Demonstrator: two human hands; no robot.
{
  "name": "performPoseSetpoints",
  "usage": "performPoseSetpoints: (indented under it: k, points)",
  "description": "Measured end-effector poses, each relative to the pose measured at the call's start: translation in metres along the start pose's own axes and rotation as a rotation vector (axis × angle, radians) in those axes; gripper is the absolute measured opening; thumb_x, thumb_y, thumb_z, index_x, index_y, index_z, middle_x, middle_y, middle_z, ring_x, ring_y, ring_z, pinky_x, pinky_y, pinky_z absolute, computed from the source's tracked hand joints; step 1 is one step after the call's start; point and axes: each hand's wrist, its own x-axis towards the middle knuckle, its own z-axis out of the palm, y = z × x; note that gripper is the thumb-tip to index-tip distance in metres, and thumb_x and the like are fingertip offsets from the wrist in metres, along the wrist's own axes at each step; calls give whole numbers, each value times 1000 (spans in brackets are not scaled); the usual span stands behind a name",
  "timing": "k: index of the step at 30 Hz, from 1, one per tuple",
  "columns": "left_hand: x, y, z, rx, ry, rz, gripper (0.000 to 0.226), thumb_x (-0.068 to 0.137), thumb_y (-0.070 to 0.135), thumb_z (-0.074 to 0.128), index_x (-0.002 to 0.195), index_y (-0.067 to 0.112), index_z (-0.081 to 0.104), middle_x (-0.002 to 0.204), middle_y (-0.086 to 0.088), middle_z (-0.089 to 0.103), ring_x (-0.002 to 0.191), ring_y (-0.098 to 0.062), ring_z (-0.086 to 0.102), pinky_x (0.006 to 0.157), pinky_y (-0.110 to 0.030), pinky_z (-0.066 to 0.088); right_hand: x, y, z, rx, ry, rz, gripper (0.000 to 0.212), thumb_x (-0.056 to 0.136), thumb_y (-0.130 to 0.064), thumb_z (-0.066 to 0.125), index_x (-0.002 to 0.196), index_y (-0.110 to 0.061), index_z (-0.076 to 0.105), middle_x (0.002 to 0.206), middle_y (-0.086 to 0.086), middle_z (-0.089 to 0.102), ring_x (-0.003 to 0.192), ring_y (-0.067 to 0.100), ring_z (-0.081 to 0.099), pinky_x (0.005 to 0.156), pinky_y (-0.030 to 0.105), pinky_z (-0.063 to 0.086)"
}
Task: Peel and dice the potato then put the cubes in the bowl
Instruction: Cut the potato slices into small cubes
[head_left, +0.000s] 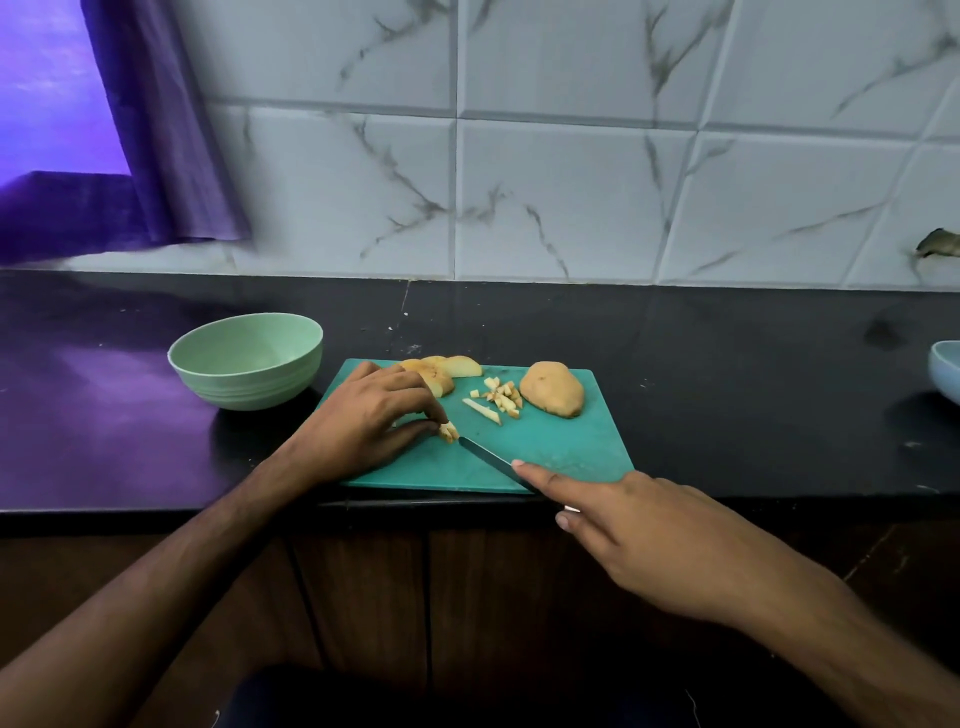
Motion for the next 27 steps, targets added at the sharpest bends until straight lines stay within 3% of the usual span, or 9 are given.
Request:
performPoseSetpoints:
  k: [4,7,10,12,17,23,27]
  points:
    - [-3,-2,-1,102,128,-151,15,94,40,57,98,32,69,97,16,63,94,-13,60,76,-38,37,1,0,-1,-1,14,-17,51,109,-48,24,151,-65,-1,77,-10,45,72,6,49,77,28,48]
    - [-2,-6,2,127,52,-283,5,91,33,69,95,37,69,99,16,61,98,-16,59,76,-35,28,2,1,-3,0,3,-19,51,109,-48,24,151,-65,1,80,-9,51,80,7,54,77,29,48]
    - [-2,-6,4,123,25,-322,22,89,21,71,104,37,69,108,14,61,106,-16,57,80,-34,26,4,2,-7,10,-8,-18,50,109,-49,24,150,-66,3,87,-8,57,87,10,57,81,30,50]
    - [-1,-3,3,91,4,-242,31,92,17,62,116,37,66,118,15,59,112,-11,52,81,-34,24,3,2,-10,35,-16,-25,49,109,-49,24,149,-67,3,90,-8,59,90,10,58,82,30,51]
    - [2,-5,4,7,-185,-150,41,95,52,36,123,44,65,128,25,58,121,1,45,83,-33,19,5,-9,-9,78,-14,-51,50,109,-49,26,150,-66,5,78,-8,51,83,12,57,83,32,53]
    - [1,-6,6,34,-104,-228,46,88,70,37,105,41,69,98,22,57,100,-3,52,79,-34,21,16,-3,-2,39,30,-26,50,110,-47,26,152,-63,6,77,-10,48,73,8,52,73,27,49]
    - [2,-2,1,-11,-116,-228,45,89,69,38,111,42,65,91,28,52,95,2,48,81,-36,26,24,6,2,22,62,37,51,110,-47,25,153,-62,4,77,-12,44,69,5,47,75,29,49]
